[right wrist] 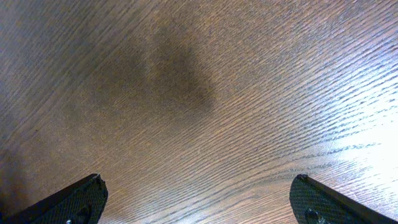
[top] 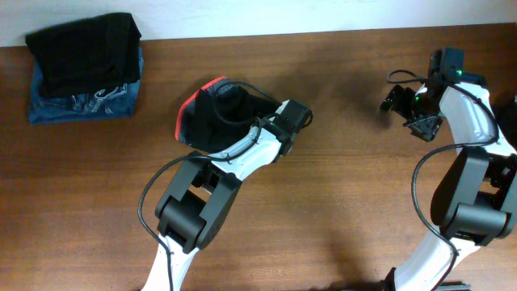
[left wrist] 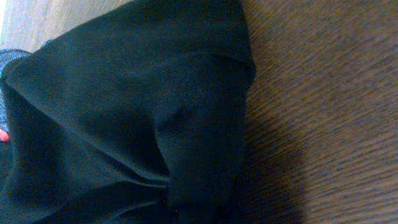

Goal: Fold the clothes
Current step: 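Grasp the folded black pants bundle with the left gripper and lift, then carry the bundle with the left gripper to the top-left clothes stack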

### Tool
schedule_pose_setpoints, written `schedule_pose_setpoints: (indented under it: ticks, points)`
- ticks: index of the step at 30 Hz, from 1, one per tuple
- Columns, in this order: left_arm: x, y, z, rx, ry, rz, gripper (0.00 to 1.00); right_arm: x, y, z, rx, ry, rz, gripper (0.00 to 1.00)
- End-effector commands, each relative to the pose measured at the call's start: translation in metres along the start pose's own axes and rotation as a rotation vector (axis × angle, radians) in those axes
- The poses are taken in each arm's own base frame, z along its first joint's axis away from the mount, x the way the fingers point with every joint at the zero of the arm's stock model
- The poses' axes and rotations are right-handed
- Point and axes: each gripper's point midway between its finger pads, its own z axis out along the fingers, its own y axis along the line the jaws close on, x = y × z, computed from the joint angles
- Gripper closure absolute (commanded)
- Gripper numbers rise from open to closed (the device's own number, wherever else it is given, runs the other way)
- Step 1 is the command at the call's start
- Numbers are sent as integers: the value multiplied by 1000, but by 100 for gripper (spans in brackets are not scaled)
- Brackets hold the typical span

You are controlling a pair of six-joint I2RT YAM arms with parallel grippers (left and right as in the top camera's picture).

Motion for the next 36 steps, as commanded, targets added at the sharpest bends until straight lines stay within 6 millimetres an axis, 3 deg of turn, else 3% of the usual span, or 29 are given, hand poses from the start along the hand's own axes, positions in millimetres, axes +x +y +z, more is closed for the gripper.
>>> schedule_pose_setpoints:
  ticks: [1,5,9,15,27,32,36]
  points:
    - [13,-8,12,13,39,15,99,0,-4,3,12,3,-5,1]
    - [14,-3,12,-12,43,14,99,0,-4,3,12,2,-5,1]
    - [8,19,6,-119,43,-23,99,0,-4,3,12,2,-5,1]
    - [-9,52,-6,-153,34,-233,99,0,-4,3,12,2,-5,1]
    - [-7,97,-15,36,137,-699,99,0,-4,3,12,2,-5,1]
    - [-8,125,-22,108,135,-806,99,0,-4,3,12,2,-5,1]
    - [-13,159,-43,121,77,-883,99,0,-4,3,12,3,-5,1]
